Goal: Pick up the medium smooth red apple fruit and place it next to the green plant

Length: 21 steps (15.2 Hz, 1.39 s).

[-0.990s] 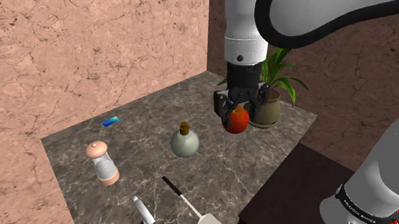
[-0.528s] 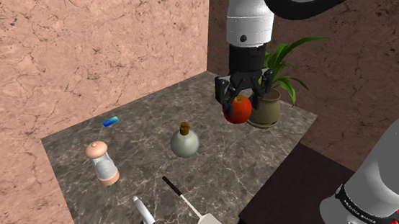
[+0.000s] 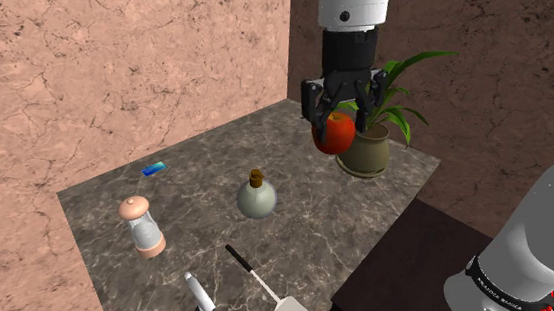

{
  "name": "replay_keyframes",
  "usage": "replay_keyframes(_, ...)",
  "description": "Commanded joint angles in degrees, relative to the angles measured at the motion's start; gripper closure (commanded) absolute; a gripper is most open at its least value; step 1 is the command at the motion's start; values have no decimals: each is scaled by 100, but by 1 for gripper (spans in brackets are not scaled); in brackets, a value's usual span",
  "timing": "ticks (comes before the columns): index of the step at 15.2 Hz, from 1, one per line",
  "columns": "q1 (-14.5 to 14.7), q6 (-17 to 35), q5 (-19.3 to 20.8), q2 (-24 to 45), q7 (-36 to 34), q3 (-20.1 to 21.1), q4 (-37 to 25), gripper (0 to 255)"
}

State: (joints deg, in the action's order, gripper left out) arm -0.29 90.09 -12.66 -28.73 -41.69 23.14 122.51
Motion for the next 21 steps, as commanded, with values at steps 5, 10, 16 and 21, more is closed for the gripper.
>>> replay_keyframes(5,-33,-436,57,101,-43,-44,-532,255)
replay_keyframes(10,-59,-805,100,205,-86,-72,-1002,255)
replay_keyframes(16,-90,-1252,152,371,-150,-91,-1612,255)
replay_keyframes(21,-115,-1631,197,548,-215,-92,-2164,255)
